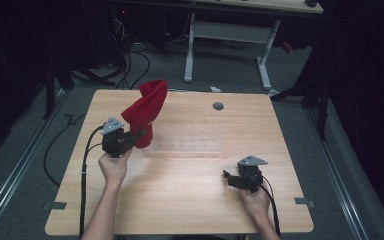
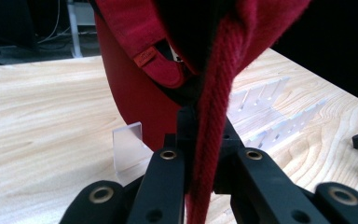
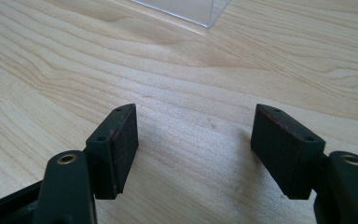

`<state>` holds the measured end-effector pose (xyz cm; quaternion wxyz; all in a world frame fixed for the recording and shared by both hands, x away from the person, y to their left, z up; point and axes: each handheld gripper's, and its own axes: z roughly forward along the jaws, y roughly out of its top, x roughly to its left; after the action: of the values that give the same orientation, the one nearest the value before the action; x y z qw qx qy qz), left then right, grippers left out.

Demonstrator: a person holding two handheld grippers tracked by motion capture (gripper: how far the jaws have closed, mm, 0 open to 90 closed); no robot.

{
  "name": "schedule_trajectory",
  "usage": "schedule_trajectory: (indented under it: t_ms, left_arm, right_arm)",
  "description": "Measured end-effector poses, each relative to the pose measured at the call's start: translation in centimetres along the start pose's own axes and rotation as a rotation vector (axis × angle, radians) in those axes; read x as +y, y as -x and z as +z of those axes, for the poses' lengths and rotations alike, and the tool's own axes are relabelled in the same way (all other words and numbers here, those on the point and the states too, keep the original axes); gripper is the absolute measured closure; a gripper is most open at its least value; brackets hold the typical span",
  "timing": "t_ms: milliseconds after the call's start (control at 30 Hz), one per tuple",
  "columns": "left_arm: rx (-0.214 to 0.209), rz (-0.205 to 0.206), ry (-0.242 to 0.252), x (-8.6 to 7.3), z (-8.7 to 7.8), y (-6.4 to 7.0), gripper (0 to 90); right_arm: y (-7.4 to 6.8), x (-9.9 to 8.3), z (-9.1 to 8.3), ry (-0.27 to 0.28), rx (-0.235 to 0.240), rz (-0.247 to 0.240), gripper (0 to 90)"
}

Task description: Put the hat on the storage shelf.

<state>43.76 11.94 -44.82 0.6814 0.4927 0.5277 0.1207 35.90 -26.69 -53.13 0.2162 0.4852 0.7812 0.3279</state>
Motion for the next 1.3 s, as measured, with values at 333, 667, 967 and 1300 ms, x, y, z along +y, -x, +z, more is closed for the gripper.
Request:
schedule_trajectory:
  t_ms: [333,667,967,1300]
  left_arm:
    - [0.026,-0.017,-0.029,-0.8,-0.2,-0.8,84.9]
    - [0.044,-0.026,-0.039,-0.9,-0.4,-1.0,78.5]
    - [0.067,-0.027,-0.040,-0.5,-0.7,-0.9,56.6]
    - [0.076,-0.023,-0.022,-0.3,-1.7,-1.0,43.7]
  right_arm:
    - [0.0,0.0,0.0,0.000,0.000,0.000,32.2]
    - [0.0,0.0,0.0,0.000,0.000,0.000,32.2]
    - [0.0,0.0,0.0,0.000,0.001,0.000,32.2]
    - [0.0,0.0,0.0,0.000,0.000,0.000,32.1]
